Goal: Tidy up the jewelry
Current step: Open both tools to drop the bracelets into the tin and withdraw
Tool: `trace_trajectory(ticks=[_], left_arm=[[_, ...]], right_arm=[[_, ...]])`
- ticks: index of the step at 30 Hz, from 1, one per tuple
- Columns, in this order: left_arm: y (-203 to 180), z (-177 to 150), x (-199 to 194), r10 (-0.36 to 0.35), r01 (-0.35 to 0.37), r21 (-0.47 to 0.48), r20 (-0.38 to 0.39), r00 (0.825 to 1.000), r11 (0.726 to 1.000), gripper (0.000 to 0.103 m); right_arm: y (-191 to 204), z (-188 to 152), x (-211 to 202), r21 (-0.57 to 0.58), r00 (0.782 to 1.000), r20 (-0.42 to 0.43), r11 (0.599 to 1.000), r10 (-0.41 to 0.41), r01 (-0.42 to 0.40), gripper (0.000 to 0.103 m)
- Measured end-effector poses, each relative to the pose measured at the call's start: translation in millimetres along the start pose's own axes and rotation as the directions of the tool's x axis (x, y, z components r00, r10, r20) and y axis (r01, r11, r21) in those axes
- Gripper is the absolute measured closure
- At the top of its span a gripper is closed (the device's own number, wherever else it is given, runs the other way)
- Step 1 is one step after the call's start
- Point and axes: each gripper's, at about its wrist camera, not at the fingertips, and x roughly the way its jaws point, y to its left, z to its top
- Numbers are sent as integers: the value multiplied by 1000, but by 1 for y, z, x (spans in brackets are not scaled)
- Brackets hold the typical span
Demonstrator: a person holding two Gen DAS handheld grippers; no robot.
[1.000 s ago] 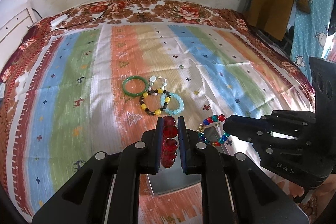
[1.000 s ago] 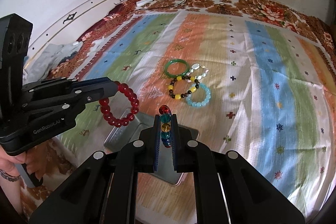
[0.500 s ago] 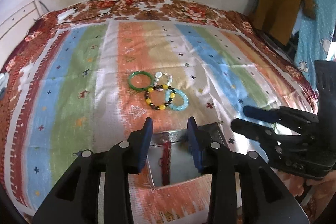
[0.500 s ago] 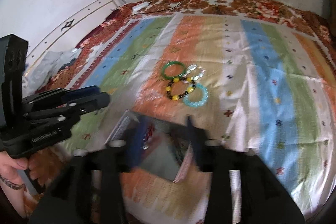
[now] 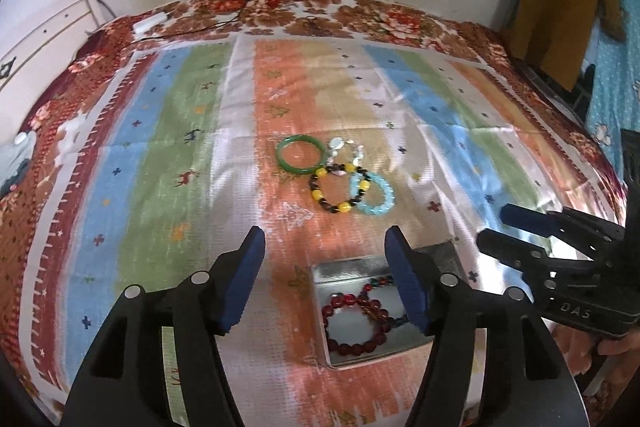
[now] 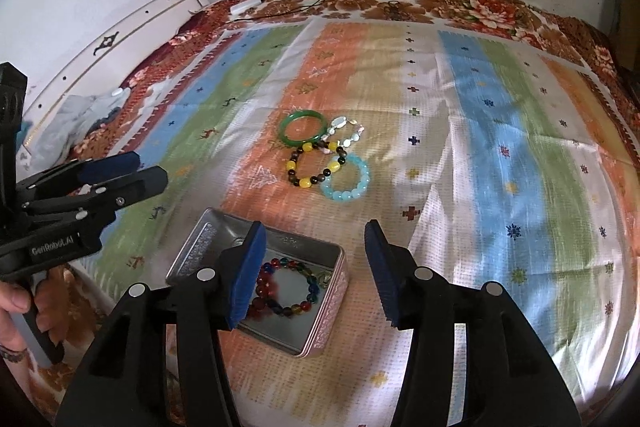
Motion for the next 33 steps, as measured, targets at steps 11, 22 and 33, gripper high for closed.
trace_trajectory(ticks=[11,22,33], left_arm=[[8,10,15,53,-53,8,-8,999,999,34],[2,34,40,79,-79,48,4,997,996,34],[9,50,64,38,-38,14,-34,999,999,33]], right_arm=[[-15,15,16,33,1000,-5,999,-22,23,47],[-27,36,30,39,1000,-4,999,-30,30,47],[-41,48,57,68,998,-38,996,-57,60,47]])
